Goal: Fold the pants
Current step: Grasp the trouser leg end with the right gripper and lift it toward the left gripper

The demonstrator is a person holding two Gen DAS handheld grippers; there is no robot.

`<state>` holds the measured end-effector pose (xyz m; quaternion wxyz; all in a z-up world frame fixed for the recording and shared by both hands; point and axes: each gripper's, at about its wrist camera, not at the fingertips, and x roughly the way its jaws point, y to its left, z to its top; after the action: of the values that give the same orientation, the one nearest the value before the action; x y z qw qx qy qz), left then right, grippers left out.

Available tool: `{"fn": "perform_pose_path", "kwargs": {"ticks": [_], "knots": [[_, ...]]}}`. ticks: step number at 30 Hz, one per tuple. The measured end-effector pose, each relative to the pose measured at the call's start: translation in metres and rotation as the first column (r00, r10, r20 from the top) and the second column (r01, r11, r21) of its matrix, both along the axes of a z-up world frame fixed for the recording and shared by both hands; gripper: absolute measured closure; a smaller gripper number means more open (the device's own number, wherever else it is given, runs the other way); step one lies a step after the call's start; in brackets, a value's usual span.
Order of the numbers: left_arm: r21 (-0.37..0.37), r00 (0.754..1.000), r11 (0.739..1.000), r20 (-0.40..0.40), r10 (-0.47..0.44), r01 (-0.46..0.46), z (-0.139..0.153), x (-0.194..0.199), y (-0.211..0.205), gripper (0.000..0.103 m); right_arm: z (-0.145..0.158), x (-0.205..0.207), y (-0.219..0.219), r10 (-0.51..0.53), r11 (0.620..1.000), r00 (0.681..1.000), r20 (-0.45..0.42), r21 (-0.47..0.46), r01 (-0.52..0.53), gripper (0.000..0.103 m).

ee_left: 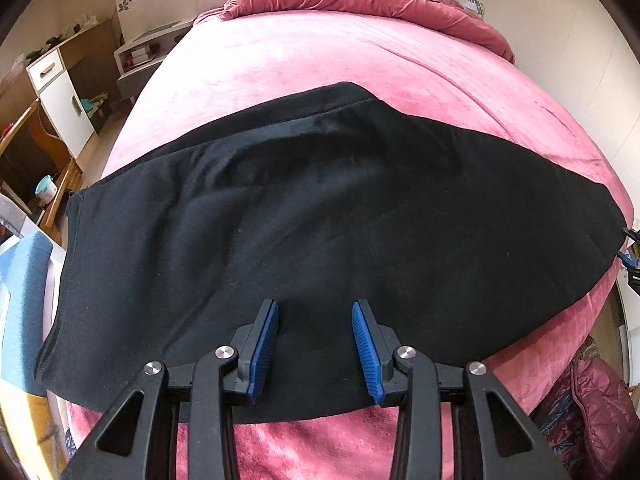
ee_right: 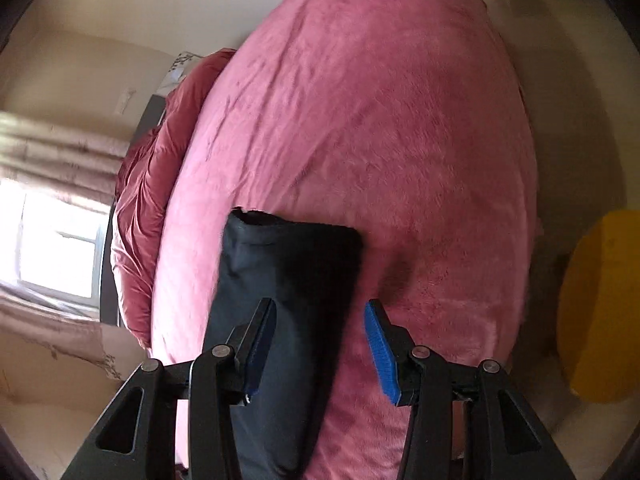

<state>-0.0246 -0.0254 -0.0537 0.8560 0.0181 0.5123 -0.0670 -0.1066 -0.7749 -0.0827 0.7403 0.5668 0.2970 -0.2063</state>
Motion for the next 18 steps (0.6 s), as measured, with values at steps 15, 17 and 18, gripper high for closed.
{"fn": "perform_pose_path", "kwargs": {"ticks": [15, 17, 18], "knots": [[0.015, 0.998, 0.998, -0.019, -0.059, 0.060, -0.012, 0.025, -0.034, 0.064, -0.012, 0.043, -0.009, 0.082, 0.996, 0.996, 0.046, -0.038, -0.080, 0.083], [-0.007, 0.997, 0.998, -0.021, -0.068, 0.068, -0.011, 0.028, -0.036, 0.064, 0.013, 0.047, 0.000, 0.142, 0.984, 0.988, 0.059, -0.117, -0.135, 0.084], [-0.017, 0.997, 0.997, -0.022, -0.072, 0.072, -0.012, 0.029, -0.039, 0.064, 0.021, 0.049, 0.004, 0.162, 0.979, 0.984, 0.069, -0.137, -0.152, 0.084]]}}
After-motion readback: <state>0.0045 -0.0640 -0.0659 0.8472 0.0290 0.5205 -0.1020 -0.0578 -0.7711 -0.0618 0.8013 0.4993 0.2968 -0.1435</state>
